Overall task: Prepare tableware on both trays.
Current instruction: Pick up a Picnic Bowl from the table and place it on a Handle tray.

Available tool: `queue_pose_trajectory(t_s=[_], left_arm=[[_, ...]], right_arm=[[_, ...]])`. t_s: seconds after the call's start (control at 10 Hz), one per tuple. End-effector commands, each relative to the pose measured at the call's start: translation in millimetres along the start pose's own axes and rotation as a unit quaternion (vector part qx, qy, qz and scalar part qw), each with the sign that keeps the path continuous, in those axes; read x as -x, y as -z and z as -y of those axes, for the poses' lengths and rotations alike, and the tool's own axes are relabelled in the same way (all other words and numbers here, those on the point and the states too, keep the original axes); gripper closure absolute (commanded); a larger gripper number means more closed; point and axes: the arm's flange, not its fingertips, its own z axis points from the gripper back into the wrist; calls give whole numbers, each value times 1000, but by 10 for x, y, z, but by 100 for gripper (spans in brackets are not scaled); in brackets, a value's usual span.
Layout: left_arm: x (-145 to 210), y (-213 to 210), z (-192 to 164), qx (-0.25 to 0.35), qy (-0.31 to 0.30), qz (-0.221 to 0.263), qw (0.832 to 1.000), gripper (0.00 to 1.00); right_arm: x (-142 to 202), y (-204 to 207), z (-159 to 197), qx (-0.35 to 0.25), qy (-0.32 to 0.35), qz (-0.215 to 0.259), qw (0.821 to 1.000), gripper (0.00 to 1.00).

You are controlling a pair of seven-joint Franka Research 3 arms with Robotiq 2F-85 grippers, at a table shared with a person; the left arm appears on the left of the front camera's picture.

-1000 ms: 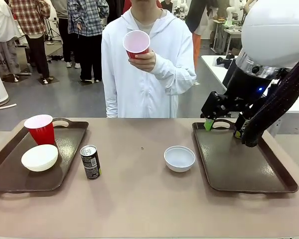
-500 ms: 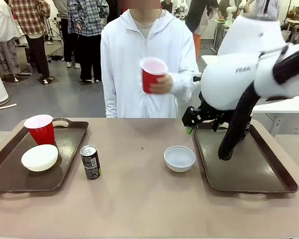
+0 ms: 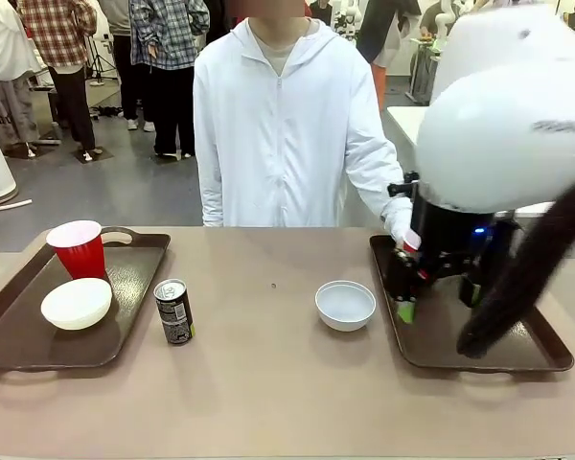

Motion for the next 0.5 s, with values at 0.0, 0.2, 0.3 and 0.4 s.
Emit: queue_pose_trajectory(t_s=[0.0, 0.2, 0.3, 0.4], left_arm=[[27, 6, 29, -8, -6, 1, 1000, 0], [27, 6, 29, -8, -6, 1, 1000, 0], [27, 6, 29, -8, -6, 1, 1000, 0], [27, 6, 29, -8, -6, 1, 1000, 0]], right_arm=[[-91, -48, 119, -27, 20, 4, 999, 0], [-196, 70, 131, -35, 30, -4, 999, 0], [-266, 105, 128, -41, 34, 1, 999, 0], [-446, 177, 99, -69, 29, 44, 996, 0]])
